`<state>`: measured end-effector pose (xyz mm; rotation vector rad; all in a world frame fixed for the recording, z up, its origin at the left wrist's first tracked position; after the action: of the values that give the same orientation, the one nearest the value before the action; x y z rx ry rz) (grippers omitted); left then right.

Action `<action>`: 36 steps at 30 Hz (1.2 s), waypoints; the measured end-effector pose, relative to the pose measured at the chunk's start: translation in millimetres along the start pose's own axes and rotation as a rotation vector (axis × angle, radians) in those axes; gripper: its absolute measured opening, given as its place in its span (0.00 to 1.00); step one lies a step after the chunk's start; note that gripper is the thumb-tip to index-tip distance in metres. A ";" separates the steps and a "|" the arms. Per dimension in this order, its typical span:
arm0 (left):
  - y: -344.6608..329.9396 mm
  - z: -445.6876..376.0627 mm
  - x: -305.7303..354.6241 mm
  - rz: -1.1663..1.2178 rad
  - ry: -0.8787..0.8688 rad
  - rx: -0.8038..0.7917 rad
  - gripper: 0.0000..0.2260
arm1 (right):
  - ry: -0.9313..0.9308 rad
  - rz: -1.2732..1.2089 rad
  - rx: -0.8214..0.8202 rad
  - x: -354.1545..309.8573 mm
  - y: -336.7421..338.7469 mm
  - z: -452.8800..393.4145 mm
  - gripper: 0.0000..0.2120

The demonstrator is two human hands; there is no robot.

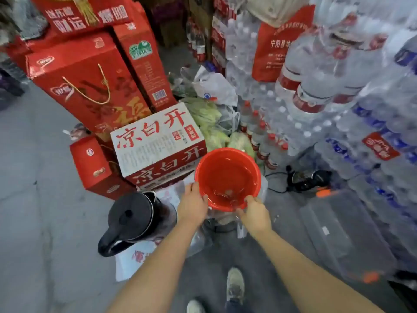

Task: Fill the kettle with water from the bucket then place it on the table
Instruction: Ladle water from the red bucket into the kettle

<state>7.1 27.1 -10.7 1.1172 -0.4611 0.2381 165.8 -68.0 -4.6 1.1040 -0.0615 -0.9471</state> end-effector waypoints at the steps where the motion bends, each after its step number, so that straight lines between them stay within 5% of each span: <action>1: -0.8 -6.6 1.7 0.011 0.018 0.022 0.21 | -0.039 -0.086 -0.017 -0.9 -4.6 -9.3 0.14; 10: -18.0 -38.9 -3.3 -0.011 0.095 -0.010 0.30 | -0.490 -0.721 -0.289 -24.9 -15.9 -66.7 0.14; 13: -21.0 -41.1 -4.7 -0.016 0.089 -0.014 0.28 | -0.551 -0.781 -0.372 -27.8 -19.9 -77.3 0.02; 18: -23.1 -41.3 -8.1 -0.001 0.072 -0.034 0.30 | -0.665 -0.868 -0.423 -32.4 -33.3 -83.7 0.06; 26: -23.6 -43.4 -21.0 -0.051 -0.012 -0.046 0.34 | -0.441 -0.897 -0.129 -4.8 -44.2 -44.2 0.07; 36: -19.2 -42.0 -23.3 -0.184 -0.107 -0.061 0.35 | -0.159 -1.094 -0.063 18.3 -20.8 3.0 0.05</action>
<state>4.3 57.9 -52.1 1.1085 -0.4543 0.0035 162.9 -85.0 -26.5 0.9733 0.4871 -1.9892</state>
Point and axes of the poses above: each hand's wrist, its own z-axis away from the middle knuckle, its own y-axis out of the back of the hand, x = y × z, the point moved 3 cm from there along -z, towards the middle knuckle, and after that the axes turned 2 degrees about z, right-handed, at the moved point
